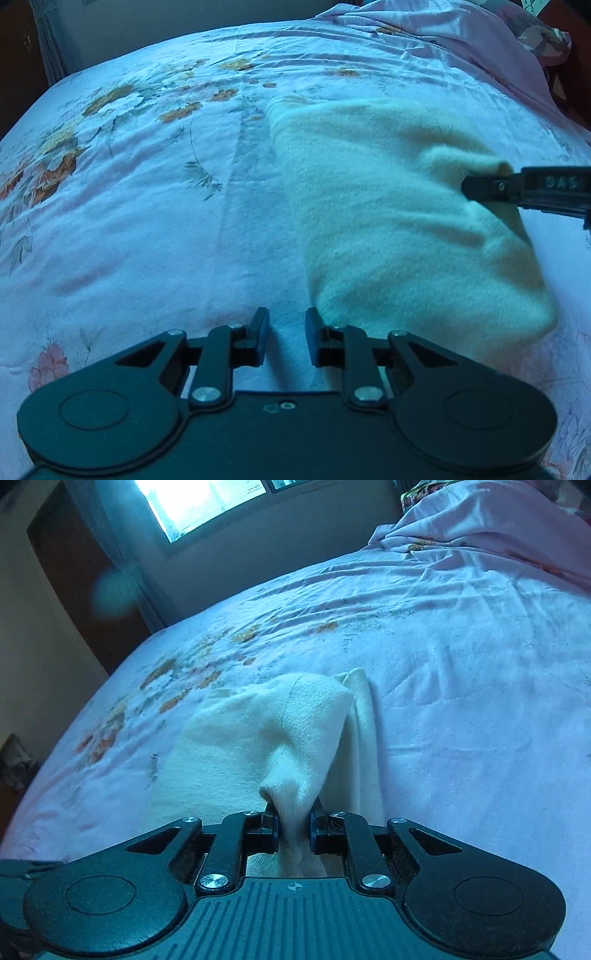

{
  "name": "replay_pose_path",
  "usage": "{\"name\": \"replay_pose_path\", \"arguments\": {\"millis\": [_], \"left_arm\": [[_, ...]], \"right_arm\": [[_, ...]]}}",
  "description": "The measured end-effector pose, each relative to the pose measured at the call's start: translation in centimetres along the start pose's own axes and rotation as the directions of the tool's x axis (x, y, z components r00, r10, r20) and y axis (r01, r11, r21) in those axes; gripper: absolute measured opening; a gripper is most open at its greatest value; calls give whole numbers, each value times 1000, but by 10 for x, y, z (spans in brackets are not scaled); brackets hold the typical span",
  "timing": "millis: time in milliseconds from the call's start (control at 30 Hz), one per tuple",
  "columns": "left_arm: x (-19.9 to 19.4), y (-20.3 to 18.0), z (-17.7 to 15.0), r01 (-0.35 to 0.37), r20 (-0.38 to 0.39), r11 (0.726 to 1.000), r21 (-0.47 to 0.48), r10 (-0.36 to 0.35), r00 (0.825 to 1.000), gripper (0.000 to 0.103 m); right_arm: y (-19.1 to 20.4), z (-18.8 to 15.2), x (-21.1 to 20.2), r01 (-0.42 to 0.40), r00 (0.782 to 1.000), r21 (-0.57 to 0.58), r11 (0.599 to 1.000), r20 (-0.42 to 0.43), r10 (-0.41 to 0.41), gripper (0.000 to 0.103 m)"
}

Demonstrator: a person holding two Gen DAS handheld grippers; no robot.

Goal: Fold small clothes

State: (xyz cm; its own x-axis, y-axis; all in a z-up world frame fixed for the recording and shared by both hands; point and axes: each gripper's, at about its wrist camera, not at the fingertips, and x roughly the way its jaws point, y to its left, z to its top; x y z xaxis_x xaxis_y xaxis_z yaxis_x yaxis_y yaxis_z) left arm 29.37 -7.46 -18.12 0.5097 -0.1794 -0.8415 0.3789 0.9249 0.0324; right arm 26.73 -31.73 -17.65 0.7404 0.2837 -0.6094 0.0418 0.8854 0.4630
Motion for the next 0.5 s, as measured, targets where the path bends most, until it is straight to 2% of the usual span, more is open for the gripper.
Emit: {"name": "replay_pose_path", "arguments": {"millis": [67, 133, 333, 433, 500], "left_arm": [[-6, 3, -4, 3, 6, 1000, -7, -3, 1000, 19], [-11, 1, -5, 11, 13, 1000, 2, -11, 1000, 19], [-15, -8, -7, -2, 23, 1000, -8, 2, 1000, 19], [-14, -10, -7, -7, 20, 1000, -1, 7, 1000, 19], [-13, -10, -7, -13, 17, 1000, 1, 13, 1000, 19]], "right_arm": [[-1, -3, -14, -19, 1000, 19, 1000, 2, 19, 24], [-3, -12, -27, -32, 999, 47, 998, -23, 34, 28], [-1, -48, -53, -48, 994, 97, 994, -90, 57, 28], [3, -60, -54, -28, 992, 78, 997, -119, 37, 28], [1, -62, -52, -32, 992, 110, 993, -119, 45, 28]]}}
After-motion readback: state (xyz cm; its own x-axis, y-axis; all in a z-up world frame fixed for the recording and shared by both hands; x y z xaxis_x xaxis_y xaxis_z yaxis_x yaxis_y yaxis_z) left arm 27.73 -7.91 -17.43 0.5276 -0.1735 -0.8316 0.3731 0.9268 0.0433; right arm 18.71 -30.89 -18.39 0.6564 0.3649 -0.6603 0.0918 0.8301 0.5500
